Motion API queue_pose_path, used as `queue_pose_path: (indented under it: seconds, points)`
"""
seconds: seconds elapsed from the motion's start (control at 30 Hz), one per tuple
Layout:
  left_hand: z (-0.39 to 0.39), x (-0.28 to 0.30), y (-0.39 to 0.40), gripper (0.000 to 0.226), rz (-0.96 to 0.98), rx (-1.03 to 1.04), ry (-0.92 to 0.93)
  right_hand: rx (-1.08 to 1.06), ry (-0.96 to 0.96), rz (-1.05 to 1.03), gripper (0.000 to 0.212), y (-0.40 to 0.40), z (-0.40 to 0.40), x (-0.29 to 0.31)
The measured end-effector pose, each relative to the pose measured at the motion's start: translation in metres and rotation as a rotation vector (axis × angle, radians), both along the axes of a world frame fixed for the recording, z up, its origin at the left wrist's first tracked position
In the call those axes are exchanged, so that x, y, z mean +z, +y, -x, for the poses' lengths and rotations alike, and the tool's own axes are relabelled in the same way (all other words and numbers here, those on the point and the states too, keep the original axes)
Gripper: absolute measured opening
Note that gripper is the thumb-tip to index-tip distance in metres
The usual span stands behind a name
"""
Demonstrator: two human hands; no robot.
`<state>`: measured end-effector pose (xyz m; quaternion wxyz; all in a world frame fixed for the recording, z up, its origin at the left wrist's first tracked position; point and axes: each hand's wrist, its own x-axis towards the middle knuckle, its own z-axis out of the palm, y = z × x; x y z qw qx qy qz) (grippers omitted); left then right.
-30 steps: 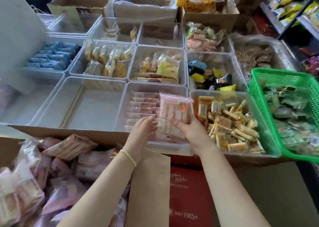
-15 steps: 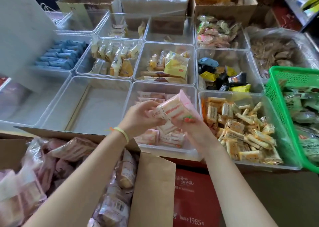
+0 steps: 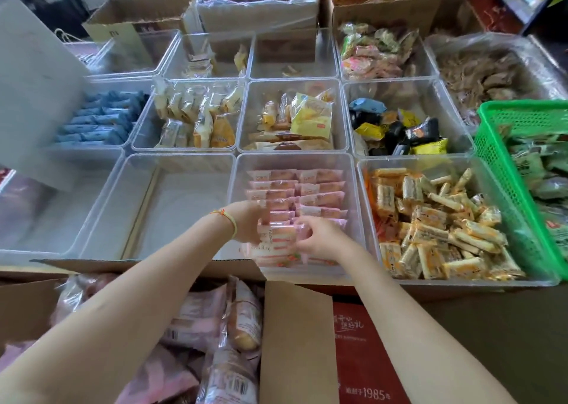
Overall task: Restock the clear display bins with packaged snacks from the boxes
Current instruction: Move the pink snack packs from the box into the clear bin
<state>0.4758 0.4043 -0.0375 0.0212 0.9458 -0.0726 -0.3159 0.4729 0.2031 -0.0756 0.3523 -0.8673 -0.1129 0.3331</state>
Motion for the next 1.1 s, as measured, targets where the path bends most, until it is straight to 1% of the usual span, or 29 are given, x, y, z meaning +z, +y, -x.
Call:
queue_pose_path:
  seconds: [0.07, 0.13, 0.23, 0.37, 0.43, 0.5, 0.57, 0.6, 0.63, 0.7, 0.77, 0.8, 0.87, 0.9, 0.93, 1.0, 1.03, 1.1]
  points:
    - [-0.001, -0.007, 0.006, 0.045, -0.05, -0.025, 0.067, 0.058, 0.016, 0.039, 0.047, 0.009, 0.002, -0.005]
    - [0.0, -0.015, 0.013, 0.044, -0.07, -0.022, 0.105, 0.06, 0.064, 0.037, 0.048, 0.016, 0.005, -0.012]
    - [0.002, -0.024, 0.022, 0.04, -0.074, -0.012, 0.132, 0.036, 0.133, -0.005, 0.038, 0.025, 0.011, -0.019]
    - [0.007, -0.026, 0.026, 0.033, -0.097, -0.036, 0.105, 0.007, 0.117, 0.05, 0.022, 0.037, 0.013, -0.026]
    - [0.009, -0.023, 0.022, 0.032, -0.161, -0.091, 0.157, 0.018, 0.105, 0.1, 0.022, 0.046, 0.013, -0.029]
    - [0.008, -0.026, 0.017, 0.028, -0.226, -0.129, 0.249, 0.023, 0.08, 0.143, 0.021, 0.054, 0.012, -0.031]
    - [0.005, -0.031, 0.013, 0.022, -0.248, -0.084, 0.31, -0.002, 0.065, 0.167, 0.022, 0.059, 0.01, -0.035]
    - [0.004, -0.029, 0.013, 0.018, -0.248, -0.085, 0.328, -0.012, 0.054, 0.179, 0.022, 0.061, 0.01, -0.037]
    - [0.003, -0.028, 0.012, 0.018, -0.232, -0.048, 0.341, -0.018, 0.041, 0.193, 0.022, 0.063, 0.01, -0.039]
    - [0.001, -0.026, 0.014, 0.028, -0.205, 0.009, 0.343, 0.007, 0.036, 0.224, 0.019, 0.065, 0.01, -0.042]
    - [0.0, -0.024, 0.017, 0.024, -0.185, -0.134, 0.421, 0.047, 0.03, 0.254, 0.016, 0.065, 0.01, -0.039]
    - [-0.003, -0.032, 0.019, 0.028, -0.141, -0.111, 0.465, 0.03, 0.01, 0.251, 0.013, 0.063, 0.008, -0.036]
    - [-0.003, -0.036, 0.017, 0.037, -0.105, -0.015, 0.524, -0.069, -0.103, 0.241, 0.009, 0.059, 0.002, -0.031]
    - [-0.006, -0.045, 0.019, 0.038, -0.087, -0.004, 0.492, -0.106, -0.172, 0.269, 0.009, 0.058, -0.002, -0.031]
    - [-0.003, -0.03, 0.014, 0.04, -0.088, -0.085, 0.43, -0.105, -0.225, 0.321, 0.011, 0.058, -0.004, -0.031]
    - [0.0, -0.016, 0.008, 0.043, -0.021, -0.097, 0.365, -0.012, -0.263, 0.436, 0.017, 0.062, -0.005, -0.034]
    - [0.002, -0.009, 0.003, 0.043, -0.008, -0.074, 0.383, 0.05, -0.258, 0.481, 0.019, 0.066, -0.003, -0.038]
    - [0.008, -0.024, 0.001, 0.039, -0.043, -0.164, 0.43, 0.132, -0.227, 0.531, 0.025, 0.074, 0.001, -0.044]
